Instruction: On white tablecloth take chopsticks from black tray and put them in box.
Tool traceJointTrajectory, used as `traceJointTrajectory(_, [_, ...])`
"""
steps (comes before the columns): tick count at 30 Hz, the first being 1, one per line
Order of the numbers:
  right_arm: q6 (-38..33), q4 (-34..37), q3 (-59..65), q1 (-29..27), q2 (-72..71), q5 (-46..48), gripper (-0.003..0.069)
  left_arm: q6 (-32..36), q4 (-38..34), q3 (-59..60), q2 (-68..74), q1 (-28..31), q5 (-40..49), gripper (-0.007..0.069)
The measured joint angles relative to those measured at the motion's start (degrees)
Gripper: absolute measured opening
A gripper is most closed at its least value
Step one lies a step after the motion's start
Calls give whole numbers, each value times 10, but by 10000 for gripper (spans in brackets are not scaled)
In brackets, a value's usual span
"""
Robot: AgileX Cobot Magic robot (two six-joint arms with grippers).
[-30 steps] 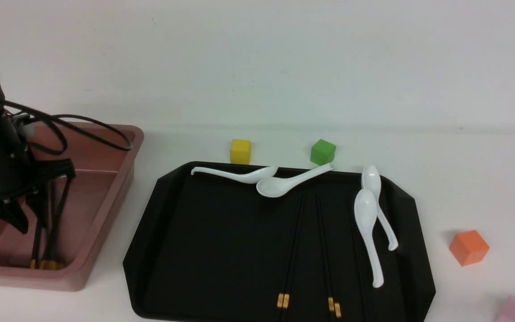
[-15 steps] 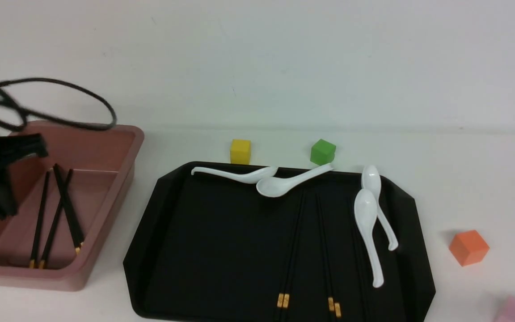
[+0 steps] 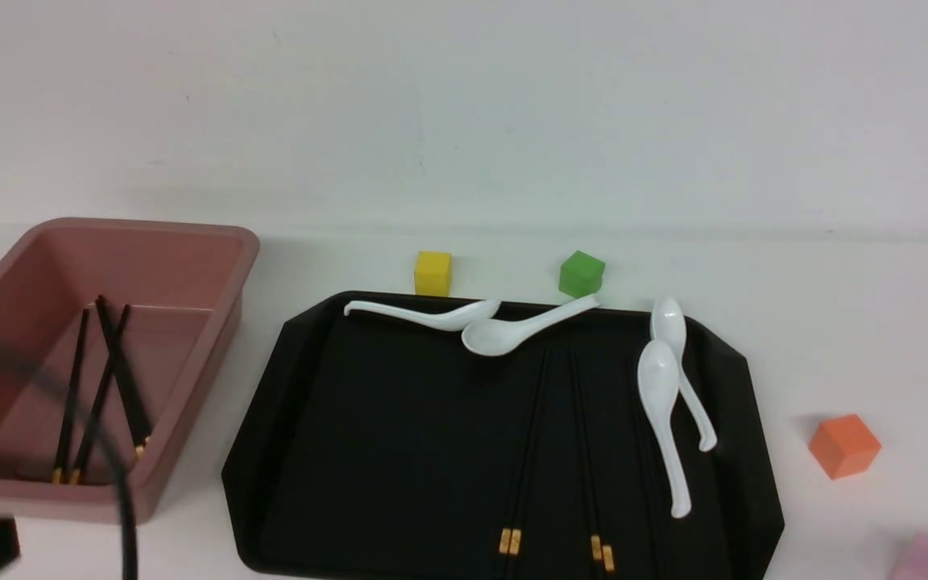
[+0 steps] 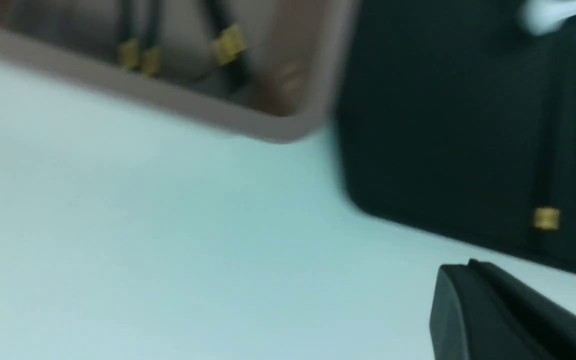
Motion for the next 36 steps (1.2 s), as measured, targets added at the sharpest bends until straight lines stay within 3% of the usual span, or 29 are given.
traceJointTrajectory(11, [0, 0, 0, 0, 0, 0, 242, 16, -41, 91, -196, 0, -107, -13])
traceJointTrajectory(32, [0, 0, 0, 0, 0, 0, 242, 19, -24, 98, -202, 0, -183, -12])
traceJointTrajectory(36, [0, 0, 0, 0, 0, 0, 242, 10, 11, 133, -224, -7, -185, -10])
